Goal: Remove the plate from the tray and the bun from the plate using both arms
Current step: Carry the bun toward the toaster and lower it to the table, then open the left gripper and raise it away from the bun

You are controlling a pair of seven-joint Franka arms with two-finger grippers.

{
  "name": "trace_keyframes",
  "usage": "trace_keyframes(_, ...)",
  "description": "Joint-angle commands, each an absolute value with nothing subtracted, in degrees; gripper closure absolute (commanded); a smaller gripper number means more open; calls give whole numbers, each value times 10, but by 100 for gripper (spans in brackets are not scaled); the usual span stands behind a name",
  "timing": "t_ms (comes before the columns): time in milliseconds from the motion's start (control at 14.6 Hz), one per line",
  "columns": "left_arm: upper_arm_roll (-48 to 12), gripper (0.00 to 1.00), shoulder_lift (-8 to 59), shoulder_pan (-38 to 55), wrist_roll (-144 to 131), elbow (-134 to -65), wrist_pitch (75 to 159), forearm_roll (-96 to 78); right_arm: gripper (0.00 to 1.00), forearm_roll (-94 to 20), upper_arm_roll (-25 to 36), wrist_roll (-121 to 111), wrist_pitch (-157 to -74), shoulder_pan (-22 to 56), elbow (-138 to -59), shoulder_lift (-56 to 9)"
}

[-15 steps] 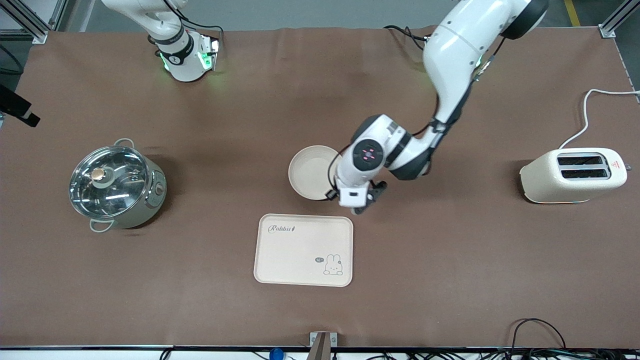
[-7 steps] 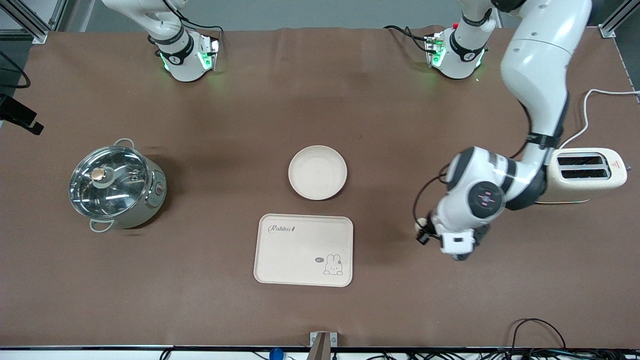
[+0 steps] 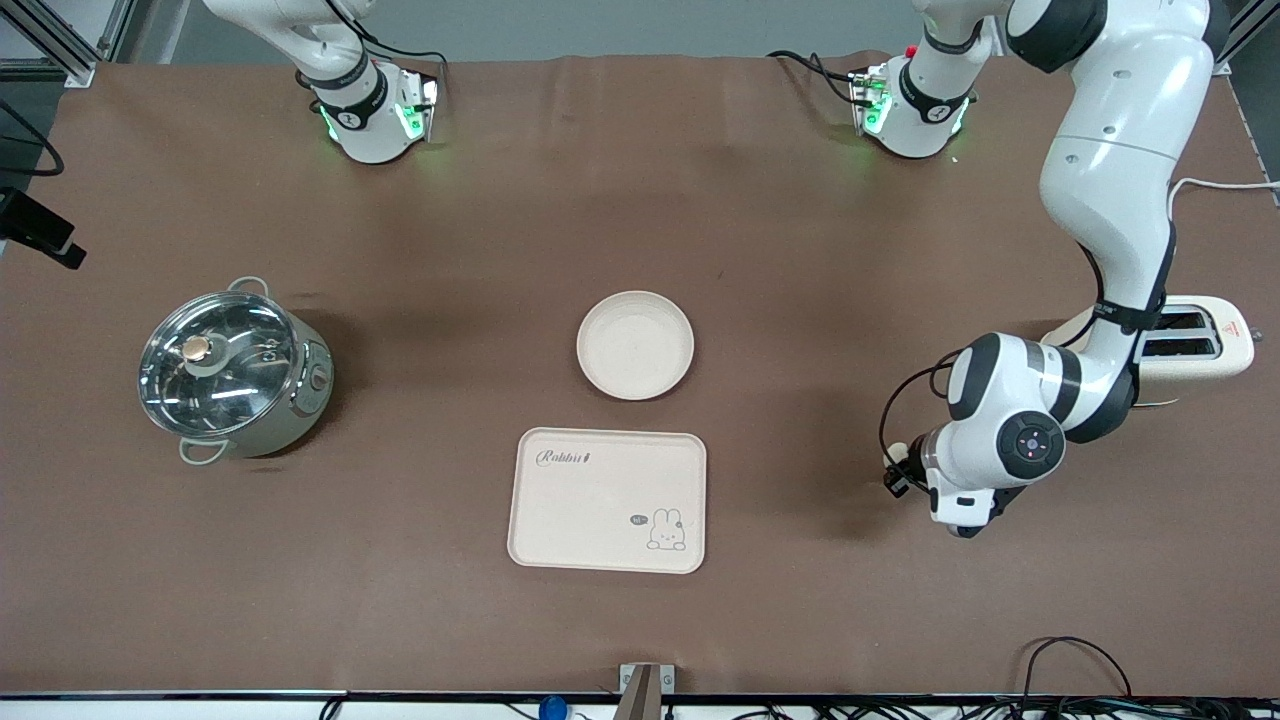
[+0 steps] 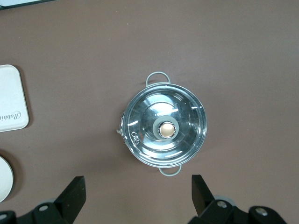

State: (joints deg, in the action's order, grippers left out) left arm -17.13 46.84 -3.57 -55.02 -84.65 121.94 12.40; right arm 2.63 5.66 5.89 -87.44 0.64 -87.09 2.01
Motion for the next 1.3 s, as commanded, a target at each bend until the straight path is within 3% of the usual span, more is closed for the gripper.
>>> trace_keyframes(0, -178, 19, 468, -39, -548, -839, 1219, 134, 0, 39, 56, 61, -846, 19, -861, 19)
trace_keyframes(68, -178, 0, 464, -38, -551, -838, 1219, 134, 0, 38, 55, 62, -846, 20, -861, 18)
trace_keyframes(410, -183, 0, 400, -41, -541, -835, 1182, 138, 0, 37, 56, 56, -852, 19, -858, 18)
trace_keyframes(888, -184, 0, 183, -73, -300, -825, 1018, 135, 0, 34, 55, 63, -853, 29, -854, 18)
trace_keyframes(1230, -187, 0, 66, -78, -124, -825, 899, 130, 0, 33, 55, 63, -862, 30, -854, 11)
